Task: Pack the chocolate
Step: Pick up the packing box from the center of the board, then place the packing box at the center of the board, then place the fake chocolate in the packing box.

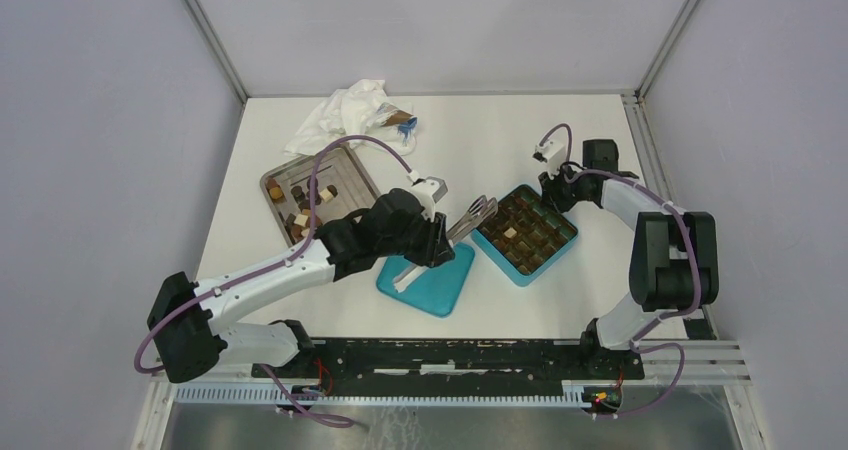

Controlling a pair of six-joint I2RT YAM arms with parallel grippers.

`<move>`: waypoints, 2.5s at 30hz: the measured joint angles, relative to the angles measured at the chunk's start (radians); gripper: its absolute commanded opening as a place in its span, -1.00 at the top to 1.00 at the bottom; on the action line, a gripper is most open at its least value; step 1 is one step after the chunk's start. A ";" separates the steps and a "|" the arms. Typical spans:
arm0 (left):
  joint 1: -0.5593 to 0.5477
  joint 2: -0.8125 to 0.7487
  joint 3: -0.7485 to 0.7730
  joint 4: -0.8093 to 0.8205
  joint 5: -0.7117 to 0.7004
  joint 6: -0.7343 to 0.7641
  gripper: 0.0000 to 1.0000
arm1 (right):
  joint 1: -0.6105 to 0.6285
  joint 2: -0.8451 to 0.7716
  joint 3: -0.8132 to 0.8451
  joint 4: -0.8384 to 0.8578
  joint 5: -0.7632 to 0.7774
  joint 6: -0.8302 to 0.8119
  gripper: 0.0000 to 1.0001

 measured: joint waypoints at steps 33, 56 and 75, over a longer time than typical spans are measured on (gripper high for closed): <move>-0.083 -0.109 -0.074 0.112 -0.055 0.051 0.96 | 0.003 -0.636 -0.309 0.240 -0.022 -0.099 1.00; -0.126 0.144 -0.006 0.237 -0.075 0.062 0.96 | 0.004 -0.135 -0.151 0.121 0.079 0.226 0.53; -0.150 0.396 0.183 0.269 -0.027 0.058 0.96 | -0.213 -0.272 -0.119 0.107 -0.063 0.217 -0.08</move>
